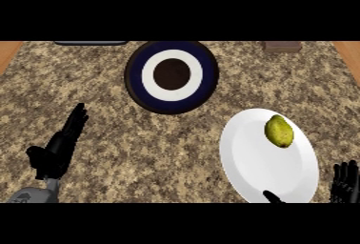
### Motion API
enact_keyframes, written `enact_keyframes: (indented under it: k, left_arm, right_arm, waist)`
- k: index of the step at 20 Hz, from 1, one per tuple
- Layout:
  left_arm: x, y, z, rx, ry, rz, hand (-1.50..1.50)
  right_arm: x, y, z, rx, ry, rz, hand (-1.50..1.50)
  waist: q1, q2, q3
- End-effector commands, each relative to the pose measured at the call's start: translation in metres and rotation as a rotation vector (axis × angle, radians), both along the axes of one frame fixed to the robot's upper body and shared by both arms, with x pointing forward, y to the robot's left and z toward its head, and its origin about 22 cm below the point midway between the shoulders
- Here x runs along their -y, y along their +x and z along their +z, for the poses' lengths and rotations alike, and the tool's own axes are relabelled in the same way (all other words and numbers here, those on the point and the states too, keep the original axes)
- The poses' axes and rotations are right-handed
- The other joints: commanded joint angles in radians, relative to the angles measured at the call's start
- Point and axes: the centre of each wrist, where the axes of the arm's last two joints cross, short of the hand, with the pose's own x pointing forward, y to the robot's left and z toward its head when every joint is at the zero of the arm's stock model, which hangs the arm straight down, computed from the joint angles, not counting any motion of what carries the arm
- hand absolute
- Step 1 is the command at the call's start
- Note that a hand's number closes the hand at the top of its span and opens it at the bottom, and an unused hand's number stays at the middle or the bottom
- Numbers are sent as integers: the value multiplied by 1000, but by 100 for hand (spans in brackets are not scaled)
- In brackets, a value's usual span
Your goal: Pick the pear from the plate and place it in the plate
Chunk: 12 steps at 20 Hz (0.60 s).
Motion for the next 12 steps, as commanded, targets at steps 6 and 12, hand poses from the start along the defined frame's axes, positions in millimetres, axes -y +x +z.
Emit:
enact_keyframes:
  k: [6,12]
  left_arm:
    - [-8,0,0,11,-7,7,0]
    - [-11,5,4,13,7,-3,0]
  right_arm:
    - [-3,6,27,-238,-22,51,-150]
    - [2,25,30,-363,-60,37,-150]
  waist:
    - [3,-1,1]
    - [2,-1,1]
